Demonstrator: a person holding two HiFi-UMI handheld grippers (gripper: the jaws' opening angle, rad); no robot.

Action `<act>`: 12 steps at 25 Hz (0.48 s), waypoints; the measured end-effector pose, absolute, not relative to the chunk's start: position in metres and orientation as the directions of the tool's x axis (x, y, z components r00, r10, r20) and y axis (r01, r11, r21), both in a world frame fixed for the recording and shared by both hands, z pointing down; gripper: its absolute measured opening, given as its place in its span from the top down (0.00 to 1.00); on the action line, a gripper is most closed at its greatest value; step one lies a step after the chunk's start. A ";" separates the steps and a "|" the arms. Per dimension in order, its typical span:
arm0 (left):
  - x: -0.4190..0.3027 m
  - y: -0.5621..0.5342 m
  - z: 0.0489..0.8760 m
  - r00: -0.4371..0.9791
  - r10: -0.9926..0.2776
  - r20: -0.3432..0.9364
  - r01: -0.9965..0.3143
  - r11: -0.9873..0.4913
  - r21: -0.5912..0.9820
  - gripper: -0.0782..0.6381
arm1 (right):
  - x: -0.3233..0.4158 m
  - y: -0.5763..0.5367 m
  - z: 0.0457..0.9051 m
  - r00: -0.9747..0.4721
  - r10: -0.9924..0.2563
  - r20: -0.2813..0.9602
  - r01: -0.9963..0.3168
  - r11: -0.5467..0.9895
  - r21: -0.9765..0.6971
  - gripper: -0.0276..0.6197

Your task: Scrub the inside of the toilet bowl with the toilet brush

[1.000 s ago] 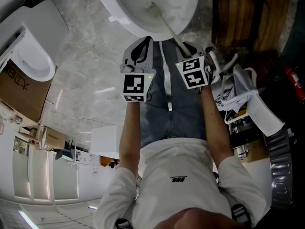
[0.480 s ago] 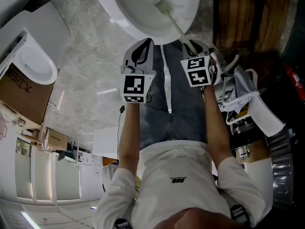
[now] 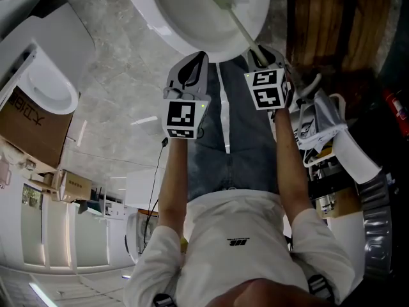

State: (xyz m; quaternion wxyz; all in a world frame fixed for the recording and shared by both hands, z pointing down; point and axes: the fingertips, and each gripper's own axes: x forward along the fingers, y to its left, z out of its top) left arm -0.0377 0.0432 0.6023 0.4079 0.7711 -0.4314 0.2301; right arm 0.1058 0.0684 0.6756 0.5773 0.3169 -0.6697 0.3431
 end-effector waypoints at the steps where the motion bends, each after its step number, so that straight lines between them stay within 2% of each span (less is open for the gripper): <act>1: -0.038 0.043 0.602 0.523 -0.477 0.706 -0.852 -0.294 0.432 0.88 | 0.106 0.066 0.676 -0.130 -0.032 0.991 -0.821 0.564 -0.090 0.82; 12: -0.039 0.037 0.604 0.520 -0.479 0.707 -0.854 -0.286 0.434 0.88 | 0.106 0.032 0.684 -0.128 -0.080 0.989 -0.831 0.552 -0.063 0.82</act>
